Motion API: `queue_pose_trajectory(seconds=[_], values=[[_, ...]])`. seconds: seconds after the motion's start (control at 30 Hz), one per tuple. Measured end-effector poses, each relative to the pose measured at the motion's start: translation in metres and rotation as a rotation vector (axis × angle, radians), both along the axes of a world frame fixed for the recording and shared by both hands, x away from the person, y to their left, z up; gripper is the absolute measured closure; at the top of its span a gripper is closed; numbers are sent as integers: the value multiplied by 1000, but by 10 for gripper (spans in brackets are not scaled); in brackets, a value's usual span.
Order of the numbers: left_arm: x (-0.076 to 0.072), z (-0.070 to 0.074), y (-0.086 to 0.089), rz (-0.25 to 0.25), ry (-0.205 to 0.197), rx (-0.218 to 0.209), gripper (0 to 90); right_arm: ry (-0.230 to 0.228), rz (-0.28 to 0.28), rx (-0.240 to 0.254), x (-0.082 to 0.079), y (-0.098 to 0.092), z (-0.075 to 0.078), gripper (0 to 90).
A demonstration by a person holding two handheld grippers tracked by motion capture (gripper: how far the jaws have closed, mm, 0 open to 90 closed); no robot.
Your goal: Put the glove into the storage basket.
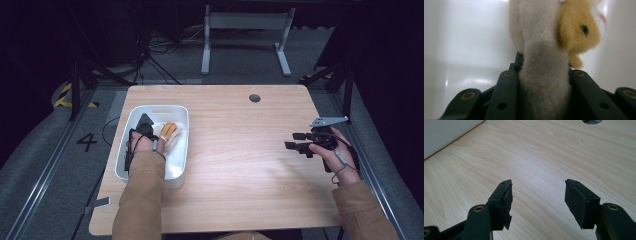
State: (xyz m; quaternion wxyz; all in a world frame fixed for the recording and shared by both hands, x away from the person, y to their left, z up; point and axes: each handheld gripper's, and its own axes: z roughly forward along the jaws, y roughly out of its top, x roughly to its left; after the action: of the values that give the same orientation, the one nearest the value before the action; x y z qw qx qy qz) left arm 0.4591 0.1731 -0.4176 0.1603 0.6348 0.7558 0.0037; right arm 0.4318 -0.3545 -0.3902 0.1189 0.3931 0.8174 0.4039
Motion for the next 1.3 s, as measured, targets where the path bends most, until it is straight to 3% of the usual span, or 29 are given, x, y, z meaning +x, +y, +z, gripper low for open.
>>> queue_pose_trajectory(seconds=[0.27, 0.33, 0.37, 0.4, 0.43, 0.63, 0.73, 0.77, 0.97, 1.3], values=[[0, -6, -1, -8, 8, -2, 659, 1, -1, -4, 0, 1, 0, 396], [-1, -8, -2, 1, 10, -7, 572, 2, -1, -6, 0, 1, -1, 396], [-1, -8, -3, -12, 5, 0, 474, 3, 3, -5, 0, 1, -1, 396], [-1, -9, -3, -21, -6, 6, 474, 3, 3, -5, 0, 1, -1, 396], [-2, -10, -5, -18, -12, 6, 358, 5, 2, -5, 0, 1, -1, 396], [-3, -6, -8, -4, -33, 38, 284, 4, 0, -8, -1, 2, -1, 394], [-4, -3, -10, -4, -30, 74, 191, 4, 2, -6, -1, 2, -1, 394], [-4, 0, -12, -6, -58, 73, 220, 5, 2, -5, -1, 2, 0, 394], [-4, 13, -18, -40, -112, 97, 208, 4, 3, -4, -1, 2, 0, 393], [-3, 39, -22, -106, -130, 189, 227, 0, 3, 0, 0, 1, 0, 392]])
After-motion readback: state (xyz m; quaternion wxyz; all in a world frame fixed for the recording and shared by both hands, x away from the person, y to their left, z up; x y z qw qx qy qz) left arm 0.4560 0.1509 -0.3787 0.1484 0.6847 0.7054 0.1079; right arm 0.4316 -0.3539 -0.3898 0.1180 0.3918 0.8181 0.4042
